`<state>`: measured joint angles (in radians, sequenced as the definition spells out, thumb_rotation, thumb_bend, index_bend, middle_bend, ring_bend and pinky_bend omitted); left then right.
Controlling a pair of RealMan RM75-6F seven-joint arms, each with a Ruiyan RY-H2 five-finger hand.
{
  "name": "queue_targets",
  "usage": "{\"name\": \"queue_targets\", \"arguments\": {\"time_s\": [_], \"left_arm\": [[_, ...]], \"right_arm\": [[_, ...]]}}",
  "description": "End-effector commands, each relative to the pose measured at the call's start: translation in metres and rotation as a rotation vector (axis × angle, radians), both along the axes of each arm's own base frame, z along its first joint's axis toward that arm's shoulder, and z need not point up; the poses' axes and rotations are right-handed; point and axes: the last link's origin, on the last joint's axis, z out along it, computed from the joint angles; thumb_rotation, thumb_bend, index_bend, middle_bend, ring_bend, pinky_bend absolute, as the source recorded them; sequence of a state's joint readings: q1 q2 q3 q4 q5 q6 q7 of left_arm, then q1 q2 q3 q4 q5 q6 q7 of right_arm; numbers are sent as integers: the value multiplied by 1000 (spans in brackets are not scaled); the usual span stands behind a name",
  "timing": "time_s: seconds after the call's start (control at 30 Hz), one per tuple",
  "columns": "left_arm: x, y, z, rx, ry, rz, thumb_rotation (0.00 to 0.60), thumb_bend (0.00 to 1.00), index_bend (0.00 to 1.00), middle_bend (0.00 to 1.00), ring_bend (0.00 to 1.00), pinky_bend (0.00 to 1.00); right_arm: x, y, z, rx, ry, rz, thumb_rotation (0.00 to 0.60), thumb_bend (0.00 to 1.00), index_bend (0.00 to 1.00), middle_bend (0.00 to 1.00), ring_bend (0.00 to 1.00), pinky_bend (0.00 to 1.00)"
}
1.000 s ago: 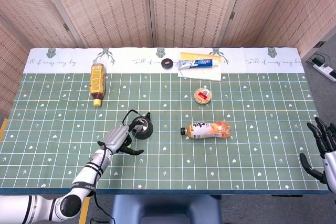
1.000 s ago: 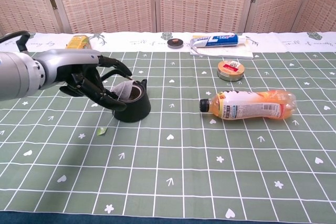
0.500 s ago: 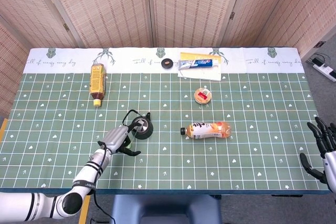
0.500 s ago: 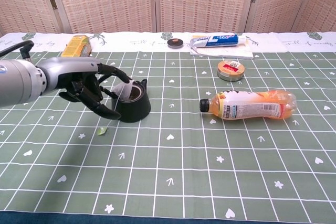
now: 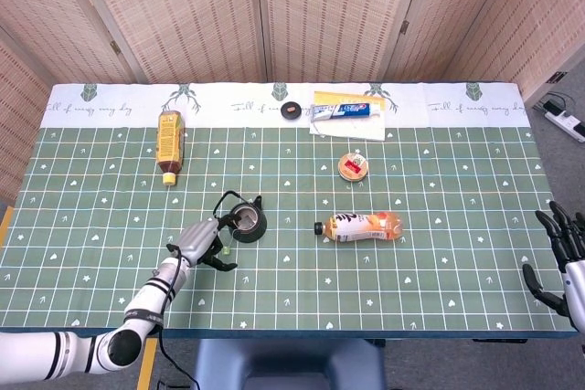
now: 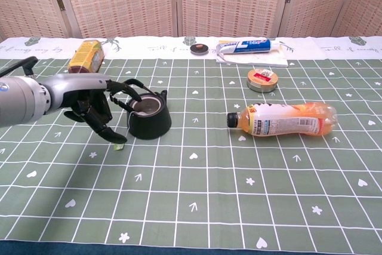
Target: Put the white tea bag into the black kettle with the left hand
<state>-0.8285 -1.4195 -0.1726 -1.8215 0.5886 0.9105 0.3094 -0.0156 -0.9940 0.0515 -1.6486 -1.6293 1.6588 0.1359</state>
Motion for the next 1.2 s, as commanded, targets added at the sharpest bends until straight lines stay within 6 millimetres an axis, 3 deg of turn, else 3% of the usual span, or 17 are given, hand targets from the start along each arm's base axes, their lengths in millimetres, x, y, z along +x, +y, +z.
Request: {"name": "queue_targets", "arguments": {"time_s": [0.03, 0.27, 0.47, 0.53, 0.63, 0.7, 0.77, 0.83, 0.9, 0.97, 1.0, 1.07, 1.13, 1.2], "left_arm": [[-2, 1, -2, -5, -2, 2, 513, 156, 145, 1000, 1000, 1000], [6, 4, 5, 31, -43, -24, 521, 157, 146, 1000, 1000, 1000], [13, 0, 29, 145, 5, -138, 516, 155, 140, 1000, 1000, 1000], [11, -1, 43, 244, 89, -221, 482, 154, 136, 1000, 1000, 1000], [3, -4, 68, 481, 262, -379, 382, 153, 135, 1000, 1000, 1000], [-5, -12, 81, 579, 319, -410, 363, 152, 135, 1000, 1000, 1000], [-12, -22, 92, 620, 350, -411, 373, 150, 135, 1000, 1000, 1000], [-24, -36, 106, 638, 428, -384, 469, 149, 135, 1000, 1000, 1000], [-34, -54, 119, 650, 502, -357, 505, 148, 135, 977, 996, 1000], [-46, -71, 128, 653, 553, -323, 512, 147, 119, 883, 914, 998], [-54, -83, 134, 651, 583, -287, 518, 146, 102, 785, 797, 961], [-66, -101, 141, 632, 618, -209, 529, 142, 85, 608, 578, 818], [-77, -117, 149, 641, 621, -149, 542, 133, 80, 393, 335, 578], [-88, -133, 156, 681, 613, -122, 548, 131, 79, 284, 230, 406]], "right_arm": [[0, -1, 0, -1, 1, -1, 600, 438, 0, 0, 126, 0], [0, -3, -2, 9, 3, -8, 600, 438, 0, 0, 126, 0], [1, -2, -1, 8, 4, -3, 600, 438, 0, 0, 126, 0], [1, -1, -1, 6, 4, -1, 600, 437, 0, 0, 126, 0], [2, -1, -2, 5, 3, 3, 600, 438, 0, 0, 125, 0], [3, 0, -3, 11, 7, 7, 600, 438, 0, 0, 125, 0], [4, 1, -5, 14, 11, 10, 600, 438, 0, 0, 125, 0], [5, 1, -6, 16, 13, 10, 600, 438, 0, 0, 126, 0], [5, 0, -7, 19, 15, 7, 600, 438, 0, 0, 126, 0], [5, -2, -8, 23, 18, 3, 600, 437, 0, 0, 126, 0], [5, -3, -9, 28, 19, 1, 600, 437, 0, 0, 126, 0], [5, -4, -12, 36, 26, 1, 600, 438, 0, 0, 125, 0], [6, -5, -15, 43, 33, 1, 600, 438, 0, 0, 125, 0], [8, -6, -18, 50, 33, 0, 600, 438, 0, 0, 126, 0]]}}
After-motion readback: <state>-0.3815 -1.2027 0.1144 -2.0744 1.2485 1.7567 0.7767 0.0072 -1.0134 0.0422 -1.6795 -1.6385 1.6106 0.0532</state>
